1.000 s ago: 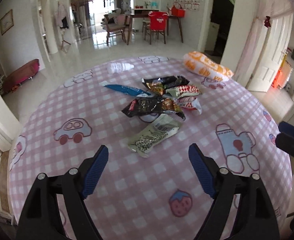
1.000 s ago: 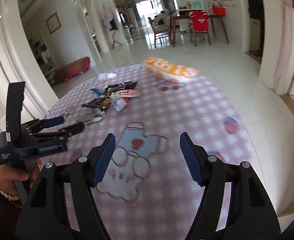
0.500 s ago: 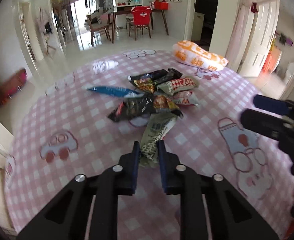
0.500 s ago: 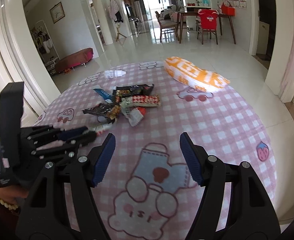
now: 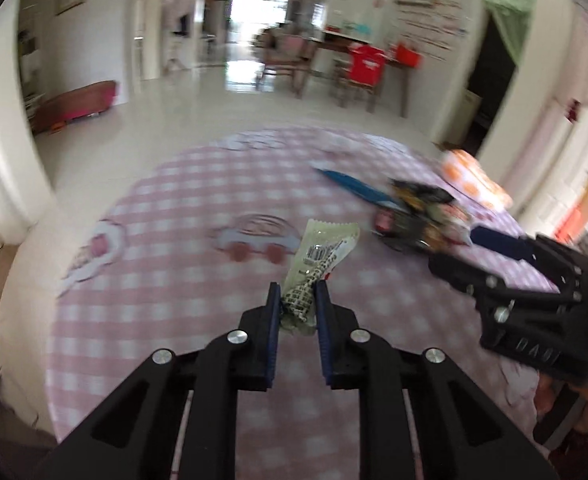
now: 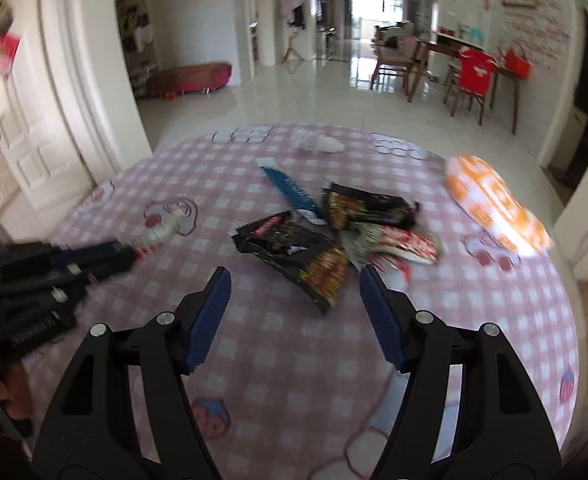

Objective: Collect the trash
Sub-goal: 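Grasp the green-and-white wrapper with the left tool while the right tool grasps the black snack bag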

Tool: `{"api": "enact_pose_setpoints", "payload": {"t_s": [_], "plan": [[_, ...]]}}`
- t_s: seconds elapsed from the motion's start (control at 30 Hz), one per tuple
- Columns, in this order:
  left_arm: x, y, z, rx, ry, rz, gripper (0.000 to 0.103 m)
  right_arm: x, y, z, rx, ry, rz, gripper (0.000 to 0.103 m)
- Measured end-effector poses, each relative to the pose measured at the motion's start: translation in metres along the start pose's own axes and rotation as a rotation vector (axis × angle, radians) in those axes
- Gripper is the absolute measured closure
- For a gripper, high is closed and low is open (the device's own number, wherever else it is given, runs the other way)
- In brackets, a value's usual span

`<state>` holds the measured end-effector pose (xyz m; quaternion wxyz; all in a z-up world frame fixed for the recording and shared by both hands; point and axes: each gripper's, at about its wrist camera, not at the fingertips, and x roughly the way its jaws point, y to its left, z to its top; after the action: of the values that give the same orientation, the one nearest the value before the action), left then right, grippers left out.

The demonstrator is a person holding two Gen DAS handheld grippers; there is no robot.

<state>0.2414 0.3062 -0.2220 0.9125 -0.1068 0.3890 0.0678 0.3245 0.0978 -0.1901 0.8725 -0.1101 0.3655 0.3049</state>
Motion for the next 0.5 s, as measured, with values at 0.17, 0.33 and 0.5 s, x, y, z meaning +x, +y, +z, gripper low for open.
{"api": "enact_pose_setpoints", "payload": {"t_s": [0.17, 0.33, 0.5], "plan": [[0.003, 0.009, 0.004, -0.028, 0.002, 0.024, 0.087, 0.032, 0.015, 0.014, -0.102, 0.050, -0.005, 0.038], [0.005, 0.003, 0.006, -0.029, 0.008, 0.018, 0.086, 0.054, 0.021, 0.016, -0.198, 0.078, -0.063, 0.073], [0.004, -0.005, 0.011, -0.037, -0.002, 0.011, 0.087, 0.043, 0.001, 0.016, -0.120, 0.040, -0.030, 0.092]]}}
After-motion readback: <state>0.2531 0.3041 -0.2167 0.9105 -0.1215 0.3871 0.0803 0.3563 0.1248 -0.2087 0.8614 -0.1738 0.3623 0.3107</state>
